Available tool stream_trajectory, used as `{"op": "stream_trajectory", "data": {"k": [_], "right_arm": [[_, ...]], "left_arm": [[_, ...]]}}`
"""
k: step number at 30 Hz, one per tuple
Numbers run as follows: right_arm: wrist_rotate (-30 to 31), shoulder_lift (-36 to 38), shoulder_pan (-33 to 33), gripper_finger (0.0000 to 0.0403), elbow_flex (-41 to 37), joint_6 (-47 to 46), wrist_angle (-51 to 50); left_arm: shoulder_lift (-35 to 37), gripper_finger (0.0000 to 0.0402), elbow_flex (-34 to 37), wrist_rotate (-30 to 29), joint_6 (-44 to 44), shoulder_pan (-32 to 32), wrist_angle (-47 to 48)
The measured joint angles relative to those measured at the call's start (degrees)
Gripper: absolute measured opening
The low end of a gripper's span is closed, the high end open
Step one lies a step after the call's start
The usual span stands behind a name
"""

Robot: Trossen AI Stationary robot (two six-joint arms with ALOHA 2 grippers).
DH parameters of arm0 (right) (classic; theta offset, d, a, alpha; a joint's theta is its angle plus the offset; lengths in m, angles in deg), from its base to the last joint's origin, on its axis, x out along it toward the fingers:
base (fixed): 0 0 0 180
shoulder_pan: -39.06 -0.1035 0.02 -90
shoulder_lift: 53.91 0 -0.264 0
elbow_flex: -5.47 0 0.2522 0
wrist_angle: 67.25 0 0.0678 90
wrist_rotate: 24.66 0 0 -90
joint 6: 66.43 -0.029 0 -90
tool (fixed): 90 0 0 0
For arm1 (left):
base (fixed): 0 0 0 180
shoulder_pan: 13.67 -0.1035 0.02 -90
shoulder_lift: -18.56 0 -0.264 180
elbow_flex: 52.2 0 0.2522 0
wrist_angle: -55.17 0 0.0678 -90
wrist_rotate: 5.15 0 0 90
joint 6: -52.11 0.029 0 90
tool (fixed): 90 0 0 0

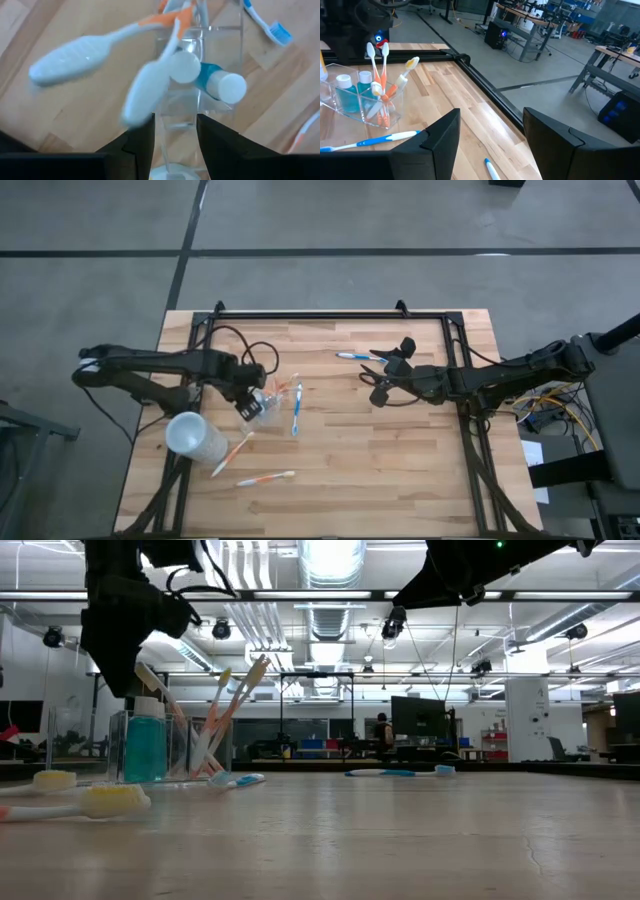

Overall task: Pick & Place toothbrushing station
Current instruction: Adjust the transparent organizer

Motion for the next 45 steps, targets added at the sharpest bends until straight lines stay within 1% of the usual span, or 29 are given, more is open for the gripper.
{"op": "stream_trajectory", "data": {"k": [6, 12, 19, 29, 38, 41, 45], "right_arm": [[0.00, 0.00, 0.00, 0.0210, 0.00, 0.00, 0.02], [0.00, 0.00, -0.01, 0.0210, 0.00, 0.00, 0.01], [0.00, 0.00, -0.01, 0.0210, 0.00, 0.00, 0.01], [0.00, 0.00, 0.00, 0.0210, 0.00, 0.00, 0.02], [0.00, 0.00, -0.02, 0.0210, 0.00, 0.00, 0.02], [0.00, 0.00, 0.00, 0.0210, 0.00, 0.00, 0.02], [0.00, 0.00, 0.00, 0.0210, 0.00, 0.00, 0.02]], "left_arm": [[0.75, 0.0149, 2.22, 0.68, 2.11, -2.42, -2.28], [0.98, 0.0149, 5.00, 3.64, 4.69, -4.93, -4.83], [1.03, 0.0149, 5.84, 4.54, 6.62, -7.44, -6.28], [-1.26, 0.0149, 5.84, 4.63, 7.24, -8.23, -6.40], [-1.53, 0.0149, 7.64, 4.91, 7.55, -8.25, -9.65], [-1.53, 0.0140, 8.63, 5.80, 7.37, -8.29, -10.07], [-1.51, 0.0118, 9.17, 5.89, 7.24, -8.29, -10.43]]}}
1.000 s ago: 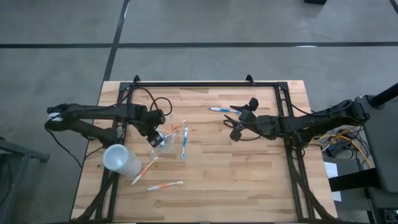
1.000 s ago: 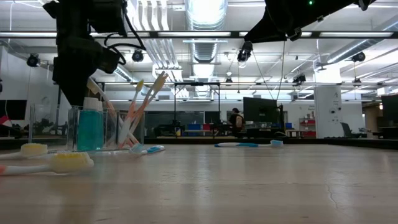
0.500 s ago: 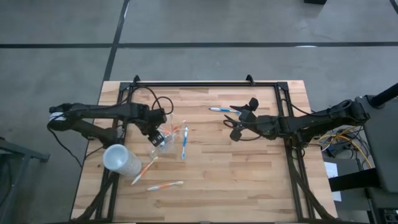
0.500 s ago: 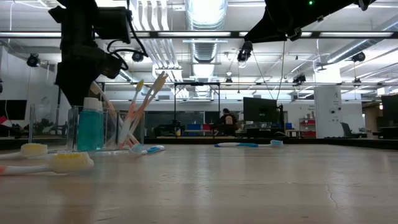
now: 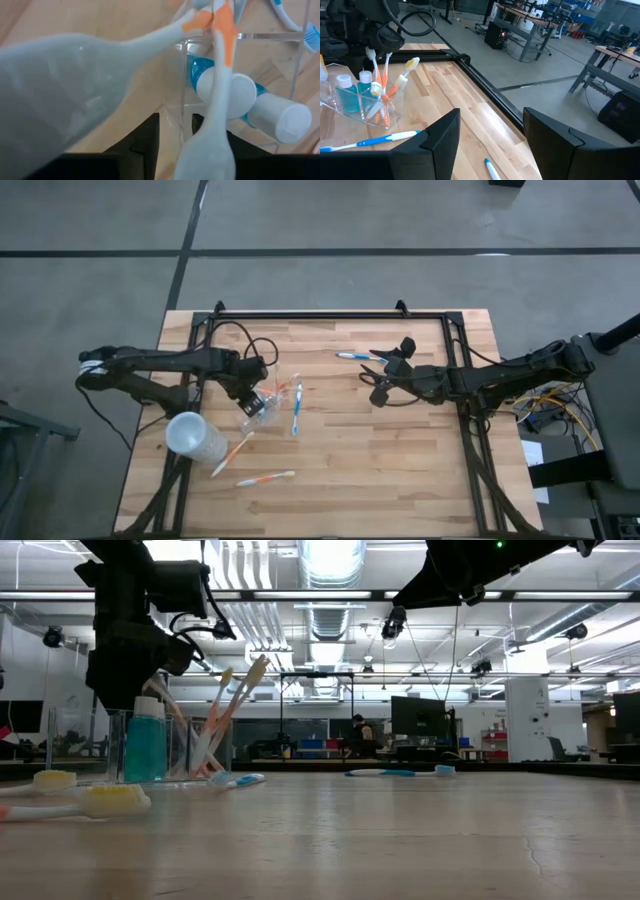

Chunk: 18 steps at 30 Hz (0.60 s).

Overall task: Pick & Place toothbrushing station
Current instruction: Adjust the transparent organizer

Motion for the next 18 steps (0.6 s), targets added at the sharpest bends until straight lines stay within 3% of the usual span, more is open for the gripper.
{"op": "stream_trajectory", "data": {"k": [18], "right_arm": [[0.00, -0.01, -0.02, 0.0210, 0.00, 0.00, -0.01]], "left_arm": [[-0.02, 0.0030, 0.25, -0.44, 0.33, 0.04, -0.85]]}}
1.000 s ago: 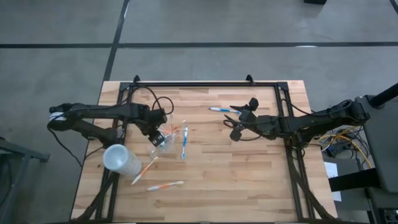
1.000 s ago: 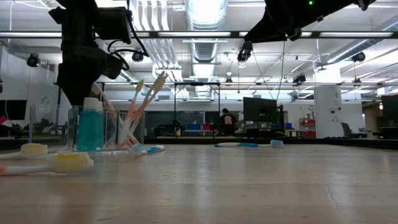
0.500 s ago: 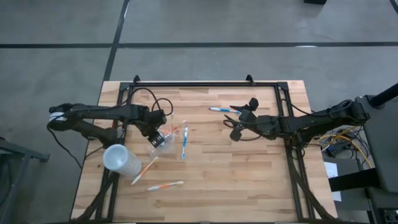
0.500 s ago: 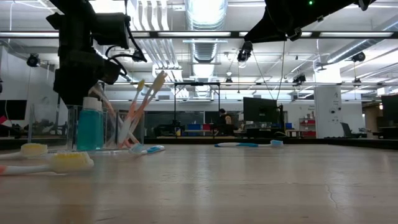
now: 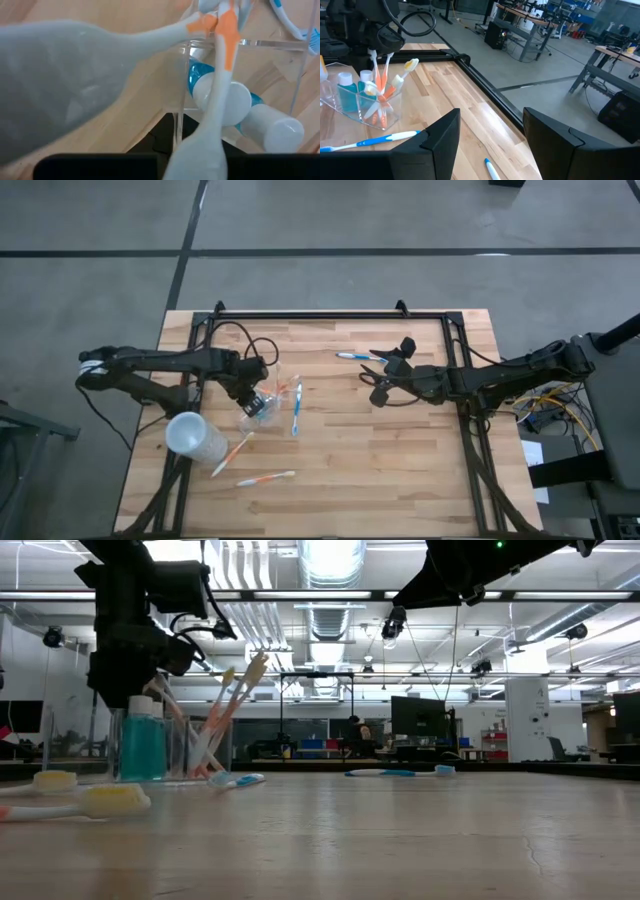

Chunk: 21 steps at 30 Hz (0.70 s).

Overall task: Pick & Place toothbrushing station
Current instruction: Adjust the transparent organizer

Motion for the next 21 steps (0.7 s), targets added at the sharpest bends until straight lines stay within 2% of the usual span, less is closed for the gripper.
{"op": "stream_trajectory", "data": {"k": [21], "right_arm": [[0.00, 0.01, 0.00, 0.0210, 0.00, 0.00, 0.00]], "left_arm": [[-0.04, 0.0022, 0.04, -0.60, 0.32, -0.20, -0.93]]}}
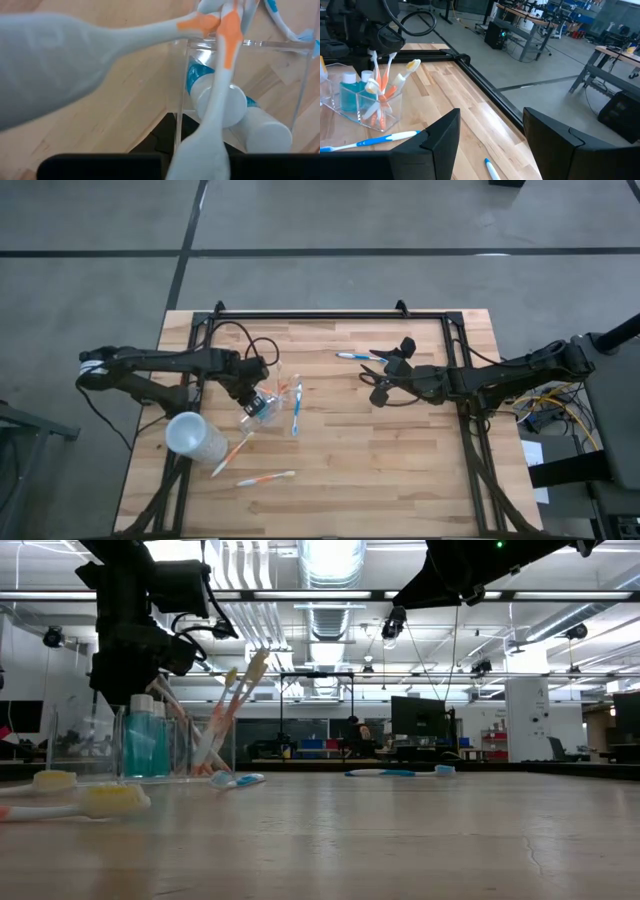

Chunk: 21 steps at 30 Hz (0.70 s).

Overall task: Pick & Place toothbrushing station
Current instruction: Adjust the transparent organizer

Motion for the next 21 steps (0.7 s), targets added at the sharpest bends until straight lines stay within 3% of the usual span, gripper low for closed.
{"op": "stream_trajectory", "data": {"k": [21], "right_arm": [[0.00, 0.00, 0.01, 0.0210, 0.00, 0.00, -0.01]], "left_arm": [[-0.02, 0.0022, -0.62, -2.62, 3.98, -7.54, 2.46]]}}
